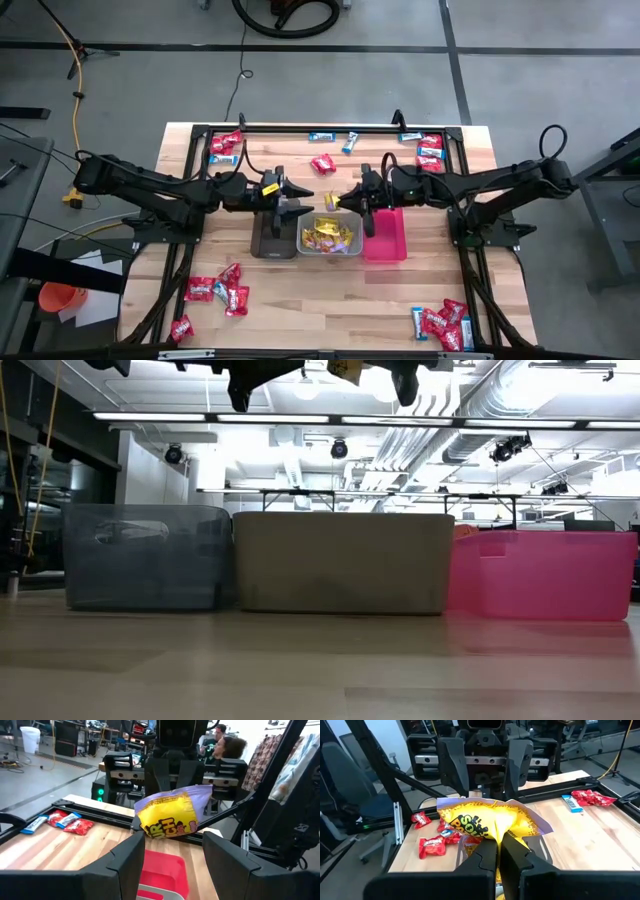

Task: Sort candy
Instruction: Put the yellow candy into the gray bin

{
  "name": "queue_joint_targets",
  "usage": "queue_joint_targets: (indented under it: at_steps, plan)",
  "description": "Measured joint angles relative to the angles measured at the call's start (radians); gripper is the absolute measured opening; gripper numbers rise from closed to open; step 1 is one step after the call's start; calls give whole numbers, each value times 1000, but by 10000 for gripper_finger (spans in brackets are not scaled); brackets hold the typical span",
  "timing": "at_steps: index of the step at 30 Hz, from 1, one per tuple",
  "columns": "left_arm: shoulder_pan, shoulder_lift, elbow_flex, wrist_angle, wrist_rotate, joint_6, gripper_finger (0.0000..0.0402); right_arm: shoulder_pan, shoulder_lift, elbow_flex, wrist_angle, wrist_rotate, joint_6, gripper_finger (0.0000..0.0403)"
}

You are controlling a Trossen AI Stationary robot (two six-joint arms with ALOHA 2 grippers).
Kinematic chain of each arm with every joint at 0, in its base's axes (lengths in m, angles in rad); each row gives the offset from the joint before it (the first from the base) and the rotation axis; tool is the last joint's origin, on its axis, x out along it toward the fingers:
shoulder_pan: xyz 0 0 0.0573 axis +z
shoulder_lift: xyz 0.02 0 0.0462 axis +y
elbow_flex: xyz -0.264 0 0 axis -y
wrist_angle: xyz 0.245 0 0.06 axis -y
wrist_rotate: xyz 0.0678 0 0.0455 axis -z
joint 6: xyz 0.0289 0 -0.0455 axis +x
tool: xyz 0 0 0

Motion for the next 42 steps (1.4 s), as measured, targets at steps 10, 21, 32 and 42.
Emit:
queue_joint_targets:
  at_steps: [10, 21, 32, 42]
  plan:
    - [0, 0, 1, 0, 0, 59, 189, 0, 0, 0, 0, 0, -39, 0]
    - [0, 0, 1, 0, 0, 55, 189, 1, 0, 0, 0, -11, -48, 0]
    - [0, 0, 2, -1, 0, 52, 188, 1, 0, 0, 0, -11, -48, 0]
    - [0, 0, 2, -1, -1, 51, 188, 1, 0, 0, 0, -11, -48, 0]
